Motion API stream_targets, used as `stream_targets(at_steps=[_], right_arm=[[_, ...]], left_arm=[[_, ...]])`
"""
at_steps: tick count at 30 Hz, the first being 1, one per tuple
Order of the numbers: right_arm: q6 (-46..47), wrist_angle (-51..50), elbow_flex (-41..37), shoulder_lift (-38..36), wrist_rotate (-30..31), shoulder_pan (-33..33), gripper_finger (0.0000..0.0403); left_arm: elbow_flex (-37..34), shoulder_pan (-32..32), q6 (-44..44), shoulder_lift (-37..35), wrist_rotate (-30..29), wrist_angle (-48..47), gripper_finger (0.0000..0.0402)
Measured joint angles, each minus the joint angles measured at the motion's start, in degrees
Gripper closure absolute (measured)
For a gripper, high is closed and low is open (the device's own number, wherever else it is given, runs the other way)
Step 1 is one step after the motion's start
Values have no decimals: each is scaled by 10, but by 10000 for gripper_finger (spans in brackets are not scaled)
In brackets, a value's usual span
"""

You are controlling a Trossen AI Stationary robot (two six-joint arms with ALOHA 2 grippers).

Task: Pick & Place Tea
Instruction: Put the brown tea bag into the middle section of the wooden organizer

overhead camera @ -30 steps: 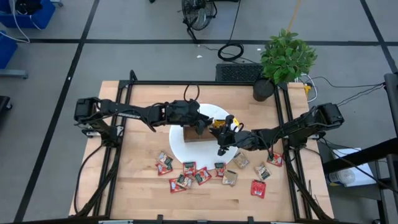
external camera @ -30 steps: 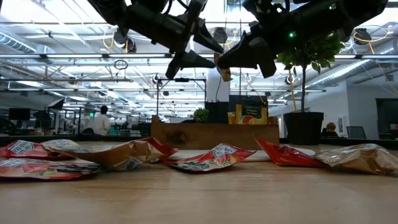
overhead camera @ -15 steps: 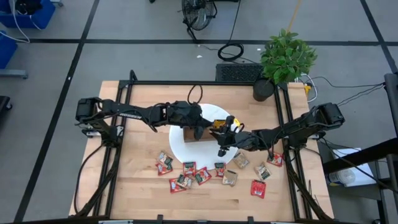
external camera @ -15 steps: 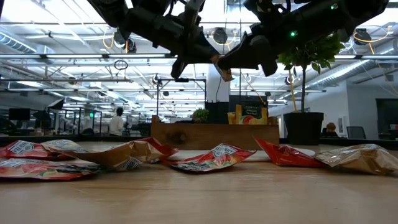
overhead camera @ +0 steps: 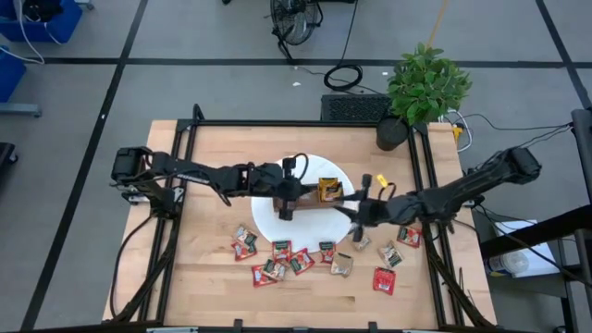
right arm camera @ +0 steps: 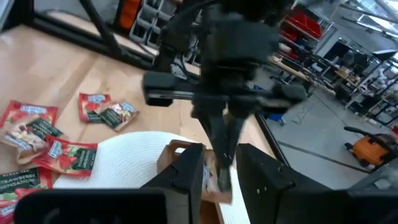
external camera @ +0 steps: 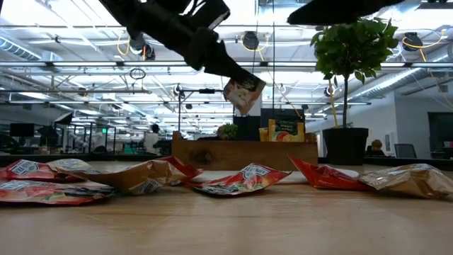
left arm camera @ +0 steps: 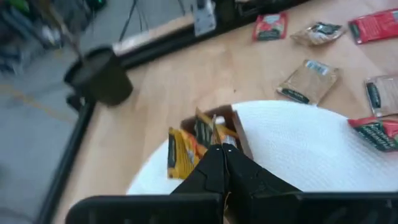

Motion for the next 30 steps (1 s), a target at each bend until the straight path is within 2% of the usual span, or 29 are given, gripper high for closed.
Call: stream_targets(at_steps=[3,9,12,21,30], right_arm=[[11,33,-52,-44,1,-1,317],[-35,186,-159,-101,0,0,317],[-65,244,-191,-113,0,0,317],[-93,267,-199,-123,1,0,316],[-91,258,-199,-122,1,0,316]], left_arm=[[-39,13,10,0,30,101,400],[-153,57,8,8,76,301,401],[-168,76,-11,36,119,367,401],[-157,83,-25,148,121,474,401],[-157,83,-12,159,90,474,401]])
